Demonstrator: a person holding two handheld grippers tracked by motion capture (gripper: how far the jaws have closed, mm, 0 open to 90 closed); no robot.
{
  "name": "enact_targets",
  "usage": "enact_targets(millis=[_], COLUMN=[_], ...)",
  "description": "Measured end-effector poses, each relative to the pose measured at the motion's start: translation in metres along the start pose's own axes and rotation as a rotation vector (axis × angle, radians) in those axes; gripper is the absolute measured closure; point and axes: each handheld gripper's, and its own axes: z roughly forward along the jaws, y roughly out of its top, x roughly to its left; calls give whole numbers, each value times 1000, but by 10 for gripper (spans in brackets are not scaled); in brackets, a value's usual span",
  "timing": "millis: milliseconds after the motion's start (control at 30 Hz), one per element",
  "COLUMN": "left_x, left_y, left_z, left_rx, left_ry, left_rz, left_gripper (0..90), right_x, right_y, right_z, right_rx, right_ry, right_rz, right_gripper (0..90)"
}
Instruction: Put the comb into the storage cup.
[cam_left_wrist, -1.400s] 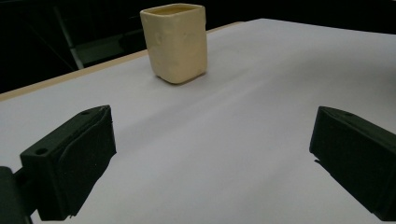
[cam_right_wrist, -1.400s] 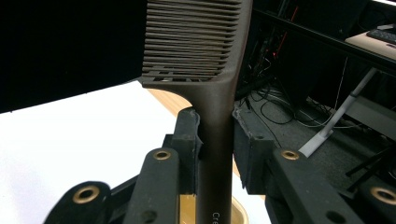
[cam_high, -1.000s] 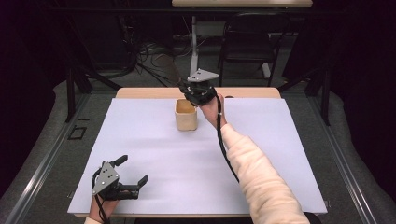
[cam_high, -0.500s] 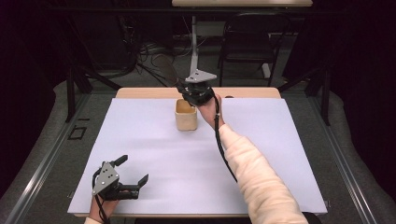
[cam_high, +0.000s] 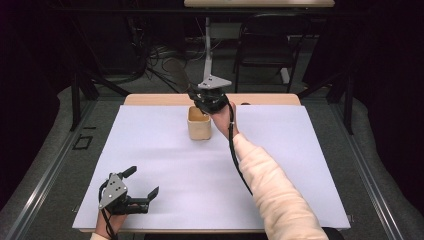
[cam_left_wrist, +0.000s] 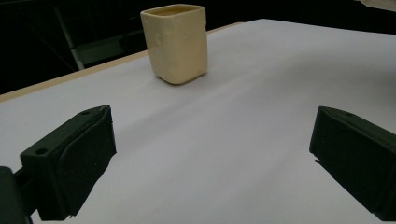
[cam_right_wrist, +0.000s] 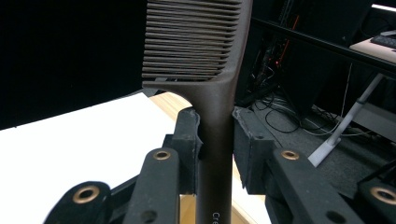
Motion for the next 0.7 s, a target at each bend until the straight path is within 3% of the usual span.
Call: enact_targets(millis=[700], left_x=[0], left_y=[0], left_z=[-1], left_rx=[-2], left_ry=[5], left_rz=[-1], left_gripper=[6], right_x=[3], right_y=[-6], right_z=[9], right_rx=[12], right_ry=[22], right_rz=[8], right_gripper=[719])
